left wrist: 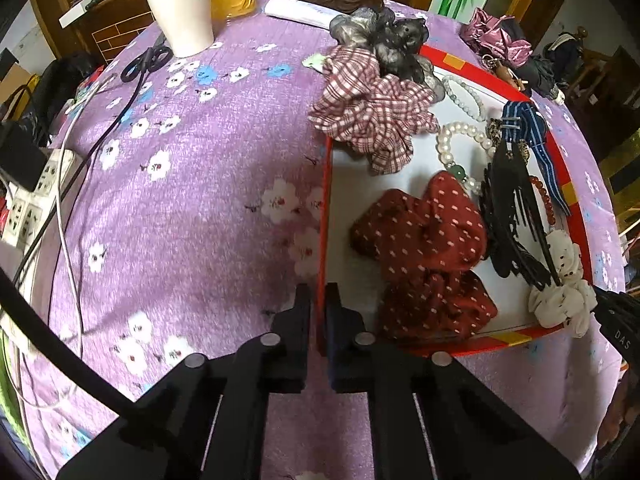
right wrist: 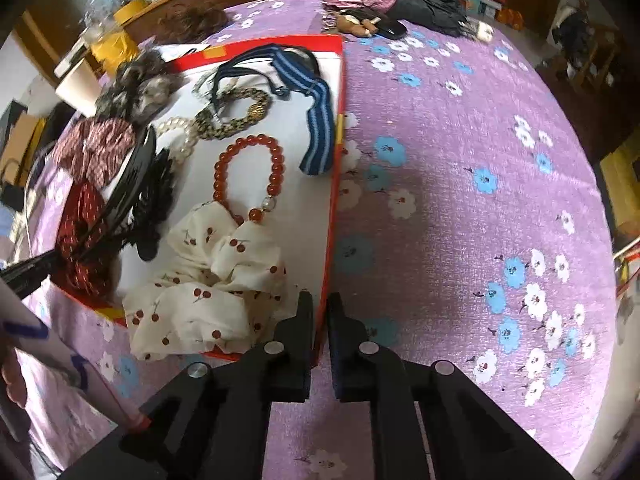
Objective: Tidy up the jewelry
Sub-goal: 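Withdraw both tools from the box and pull back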
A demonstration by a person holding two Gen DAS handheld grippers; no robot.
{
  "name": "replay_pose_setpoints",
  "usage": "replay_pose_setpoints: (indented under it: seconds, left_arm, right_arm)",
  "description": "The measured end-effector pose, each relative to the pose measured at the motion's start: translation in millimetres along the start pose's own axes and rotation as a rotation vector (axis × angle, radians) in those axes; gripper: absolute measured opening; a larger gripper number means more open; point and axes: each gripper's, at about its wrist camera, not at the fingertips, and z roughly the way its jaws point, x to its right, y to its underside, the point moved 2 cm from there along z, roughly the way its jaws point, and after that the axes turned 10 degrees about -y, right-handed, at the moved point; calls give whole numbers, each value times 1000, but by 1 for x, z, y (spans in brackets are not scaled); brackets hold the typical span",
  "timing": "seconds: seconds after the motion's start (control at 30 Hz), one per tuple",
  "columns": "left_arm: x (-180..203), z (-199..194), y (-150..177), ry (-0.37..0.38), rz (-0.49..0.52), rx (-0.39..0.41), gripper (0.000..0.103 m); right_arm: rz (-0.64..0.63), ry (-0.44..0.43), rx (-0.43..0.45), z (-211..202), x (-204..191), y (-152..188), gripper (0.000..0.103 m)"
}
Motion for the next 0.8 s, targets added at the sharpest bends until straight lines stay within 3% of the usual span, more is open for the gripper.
replay_pose_setpoints:
  seconds: [0.8]
  left_arm:
    - [14, -26, 59, -34, -43, -26, 5]
  right_arm:
    - [-20, -23, 14, -27, 8, 49, 7]
